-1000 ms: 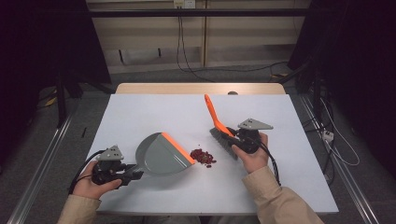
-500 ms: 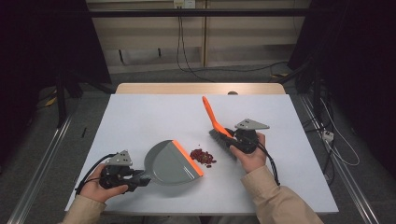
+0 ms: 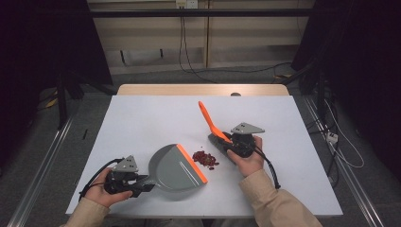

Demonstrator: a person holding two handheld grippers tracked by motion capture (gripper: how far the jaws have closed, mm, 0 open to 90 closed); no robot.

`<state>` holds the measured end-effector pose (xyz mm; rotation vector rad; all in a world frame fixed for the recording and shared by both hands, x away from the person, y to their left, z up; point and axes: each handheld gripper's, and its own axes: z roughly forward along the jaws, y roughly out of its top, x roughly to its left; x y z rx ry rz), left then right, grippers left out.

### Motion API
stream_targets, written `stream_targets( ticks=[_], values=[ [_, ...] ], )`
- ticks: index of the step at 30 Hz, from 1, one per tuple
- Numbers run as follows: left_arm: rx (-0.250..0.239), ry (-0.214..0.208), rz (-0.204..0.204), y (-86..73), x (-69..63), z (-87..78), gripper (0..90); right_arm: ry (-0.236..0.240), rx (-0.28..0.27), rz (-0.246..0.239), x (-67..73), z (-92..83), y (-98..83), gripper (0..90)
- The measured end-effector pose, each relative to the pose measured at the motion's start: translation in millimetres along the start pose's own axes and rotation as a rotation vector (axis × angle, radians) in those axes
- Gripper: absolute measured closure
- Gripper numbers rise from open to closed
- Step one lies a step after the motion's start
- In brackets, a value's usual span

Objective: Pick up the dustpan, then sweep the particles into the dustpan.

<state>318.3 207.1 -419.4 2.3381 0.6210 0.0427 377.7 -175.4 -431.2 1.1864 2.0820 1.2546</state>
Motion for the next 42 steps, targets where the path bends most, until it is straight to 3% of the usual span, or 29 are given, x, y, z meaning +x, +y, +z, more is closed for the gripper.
stream_targets(
  ticks=[6, 10, 14, 15, 18, 24, 42],
  values=[
    [-0.003, -0.02, 0.005, 0.7, -4.0, 3.4, 62.5, -0.009, 0.0, -0.013, 7.5, 3.0, 0.8, 70.5],
    [0.008, -0.001, 0.011, 1.7, -6.2, 5.0, 62.4, -0.006, 0.003, -0.018, 11.1, 4.4, 1.2, 70.5],
    [0.007, -0.019, 0.013, 0.7, -5.9, 7.3, 62.3, -0.005, 0.003, -0.03, 15.4, 5.5, 1.2, 70.4],
    [0.011, -0.005, 0.016, 1.2, -6.6, 7.0, 62.3, -0.007, 0.003, -0.03, 16.4, 5.6, 1.2, 70.4],
    [0.009, -0.022, 0.021, 2.4, -6.7, 7.8, 62.2, -0.01, 0.003, -0.037, 19.4, 6.2, 1.2, 70.4],
    [0.036, -0.024, 0.026, 3.0, -6.7, 10.7, 62.3, -0.018, 0.003, -0.055, 26.6, 7.2, 0.5, 70.3],
    [0.009, -0.028, 0.011, 3.7, -5.7, 10.4, 62.3, -0.012, -0.007, -0.05, 27.7, 7.5, -0.8, 70.2]
  ],
)
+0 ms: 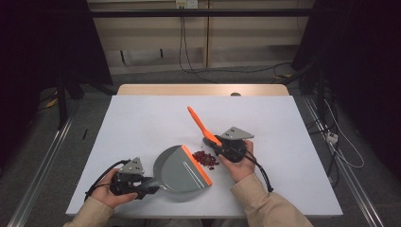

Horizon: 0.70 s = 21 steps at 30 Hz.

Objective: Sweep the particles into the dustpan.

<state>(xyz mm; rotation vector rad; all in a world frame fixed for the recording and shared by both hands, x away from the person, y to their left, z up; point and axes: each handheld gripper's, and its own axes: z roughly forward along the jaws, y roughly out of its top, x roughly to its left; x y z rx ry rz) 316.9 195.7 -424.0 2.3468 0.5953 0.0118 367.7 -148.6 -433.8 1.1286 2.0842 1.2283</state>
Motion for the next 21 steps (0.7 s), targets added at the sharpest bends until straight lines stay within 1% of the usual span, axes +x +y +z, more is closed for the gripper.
stream_targets(
  ticks=[7, 12, 15, 17, 18, 19, 20, 21],
  values=[
    [0.003, 0.0, -0.001, 0.1, 0.2, 0.2, 62.3, -0.002, 0.002, -0.004, 3.0, 0.2, 0.0, 70.3],
    [0.005, -0.001, 0.0, 0.4, 0.2, 0.6, 62.3, -0.006, 0.008, -0.019, 8.4, 0.6, 0.4, 70.2],
    [0.008, 0.001, 0.004, 0.8, 0.2, 1.0, 62.3, 0.0, 0.009, -0.009, 10.6, 1.0, 0.2, 70.1],
    [0.003, -0.003, -0.007, 0.8, -0.2, 1.7, 62.3, 0.004, 0.01, -0.007, 11.9, 1.1, 0.4, 70.0],
    [0.009, 0.012, -0.007, 1.2, -0.9, 1.6, 62.3, 0.004, 0.012, -0.005, 13.0, 1.1, 0.4, 70.0],
    [0.008, 0.012, -0.008, 1.3, -1.0, 1.7, 62.3, 0.006, 0.013, -0.013, 13.9, 1.2, 0.6, 70.0],
    [0.005, -0.003, -0.007, 1.4, -0.4, 2.0, 62.3, 0.007, 0.012, -0.009, 14.9, 1.3, 0.4, 69.9],
    [0.006, -0.002, -0.007, 1.6, -0.4, 2.1, 62.3, 0.008, 0.014, -0.008, 16.1, 1.2, 0.5, 69.9]
  ],
)
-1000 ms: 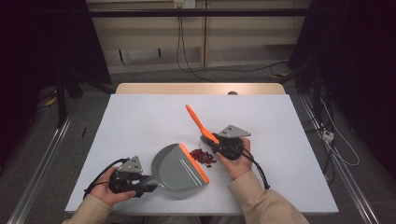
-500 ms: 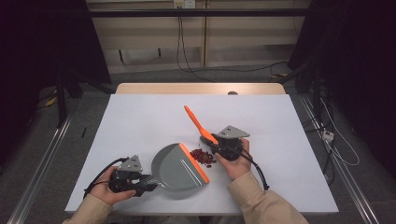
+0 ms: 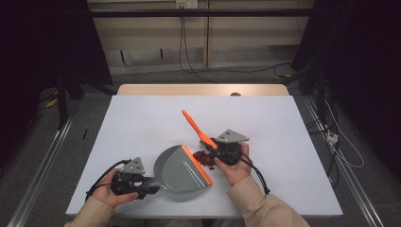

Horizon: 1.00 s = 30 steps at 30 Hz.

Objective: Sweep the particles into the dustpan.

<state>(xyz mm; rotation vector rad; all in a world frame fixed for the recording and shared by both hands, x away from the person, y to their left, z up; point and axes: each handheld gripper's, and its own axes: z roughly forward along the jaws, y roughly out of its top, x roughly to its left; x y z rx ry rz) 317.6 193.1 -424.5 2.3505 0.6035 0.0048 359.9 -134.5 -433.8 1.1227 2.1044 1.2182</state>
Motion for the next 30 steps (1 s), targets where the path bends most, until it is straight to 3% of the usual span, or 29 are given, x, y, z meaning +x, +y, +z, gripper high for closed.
stream_targets(
  ticks=[4, 12, 15, 23, 30],
  values=[
    [0.012, 0.014, 0.001, 1.2, -1.2, 0.7, 62.3, 0.012, -0.004, 0.009, 4.9, 0.2, -0.3, 69.8],
    [0.009, 0.001, -0.013, 4.8, -2.8, 4.1, 62.3, 0.022, -0.007, 0.037, 18.2, 0.5, -0.1, 69.8],
    [0.008, 0.004, -0.021, 6.5, -4.1, 6.6, 62.3, 0.033, -0.021, 0.072, 21.3, 0.5, -1.3, 69.7],
    [0.008, 0.005, -0.031, 9.6, -5.2, 10.8, 62.2, 0.03, -0.037, 0.083, 31.8, 2.1, -2.3, 69.5],
    [0.013, 0.003, -0.033, 8.0, -3.5, 10.8, 62.3, 0.064, -0.073, 0.108, 43.6, 3.3, -0.4, 69.5]
  ],
)
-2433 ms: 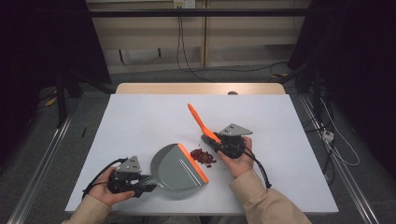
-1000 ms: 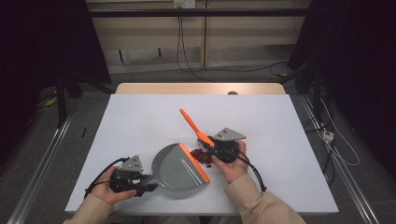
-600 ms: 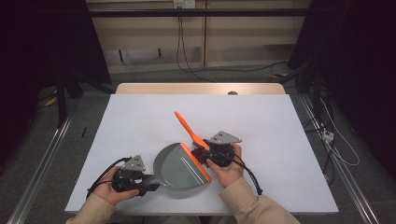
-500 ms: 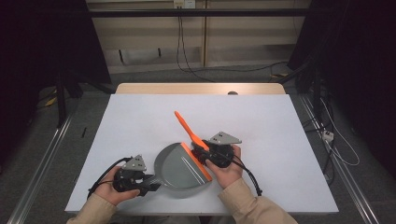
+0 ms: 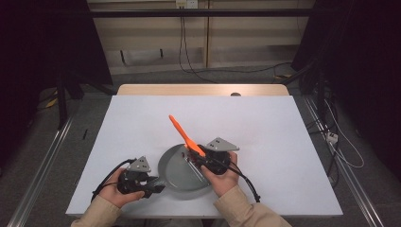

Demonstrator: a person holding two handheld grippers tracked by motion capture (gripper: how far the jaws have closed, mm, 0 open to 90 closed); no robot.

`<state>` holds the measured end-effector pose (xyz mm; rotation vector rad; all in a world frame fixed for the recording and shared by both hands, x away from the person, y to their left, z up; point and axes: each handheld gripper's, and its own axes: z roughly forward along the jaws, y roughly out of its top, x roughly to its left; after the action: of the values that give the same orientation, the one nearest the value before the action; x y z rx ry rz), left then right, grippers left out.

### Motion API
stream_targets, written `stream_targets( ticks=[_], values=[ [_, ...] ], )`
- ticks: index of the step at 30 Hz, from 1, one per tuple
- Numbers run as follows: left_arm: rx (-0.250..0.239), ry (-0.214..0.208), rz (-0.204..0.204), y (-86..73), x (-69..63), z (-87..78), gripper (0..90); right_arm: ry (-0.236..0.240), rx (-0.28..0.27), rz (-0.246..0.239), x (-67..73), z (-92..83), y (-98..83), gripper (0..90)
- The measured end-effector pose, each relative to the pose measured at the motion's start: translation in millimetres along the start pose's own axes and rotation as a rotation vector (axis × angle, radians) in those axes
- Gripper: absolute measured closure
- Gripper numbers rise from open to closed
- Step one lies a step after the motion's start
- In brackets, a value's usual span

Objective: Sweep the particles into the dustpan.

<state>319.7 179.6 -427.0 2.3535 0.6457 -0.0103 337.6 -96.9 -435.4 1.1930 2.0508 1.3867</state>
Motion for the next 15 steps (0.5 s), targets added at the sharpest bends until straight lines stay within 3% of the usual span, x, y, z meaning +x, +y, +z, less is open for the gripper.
stream_targets(
  ticks=[5, 8, 11, 15],
  values=[
    [-0.01, 0.0, -0.005, -0.9, 0.2, -0.3, 62.4, 0.064, -0.016, -0.021, 12.9, 1.1, 8.4, 70.2],
    [-0.007, 0.004, -0.003, -2.4, 1.9, -0.7, 62.4, 0.076, -0.036, -0.041, 16.1, -0.2, 14.4, 70.2],
    [-0.005, 0.004, 0.0, -2.4, 2.1, -0.7, 62.4, 0.065, -0.059, -0.037, 6.1, -6.2, 22.8, 70.2],
    [-0.003, 0.002, 0.0, -2.1, 2.2, -1.7, 62.5, 0.014, -0.067, -0.046, -13.8, -11.6, 29.3, 70.2]
  ],
)
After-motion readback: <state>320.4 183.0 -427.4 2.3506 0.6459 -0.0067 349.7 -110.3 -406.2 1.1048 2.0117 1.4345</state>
